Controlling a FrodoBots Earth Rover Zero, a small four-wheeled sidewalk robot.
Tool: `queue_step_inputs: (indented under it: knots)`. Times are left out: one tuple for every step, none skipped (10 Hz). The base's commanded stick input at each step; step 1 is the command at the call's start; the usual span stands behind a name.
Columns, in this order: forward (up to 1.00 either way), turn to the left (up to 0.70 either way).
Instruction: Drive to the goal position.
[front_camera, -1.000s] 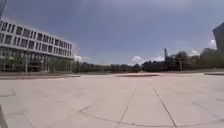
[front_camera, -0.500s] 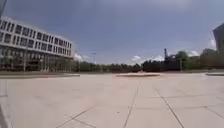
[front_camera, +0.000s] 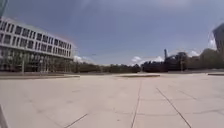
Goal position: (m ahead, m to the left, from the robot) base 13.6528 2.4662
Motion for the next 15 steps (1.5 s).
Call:
queue_step_inputs:
  knots:
    - [0.50,0.01]
    - [0.50,0.01]
    - [0.50,0.01]
    - [0.50,0.01]
    - [0.50,0.01]
    - [0.50,0.01]
    - [0.50,0.01]
    - [0.50,0.01]
    - [0.50,0.01]
    - [0.50,0.01]
    - [0.50,0.01]
    - [0.50,0.01]
    - [0.50,0.01]
    - [0.50,0.01]
    - [0.50,0.01]
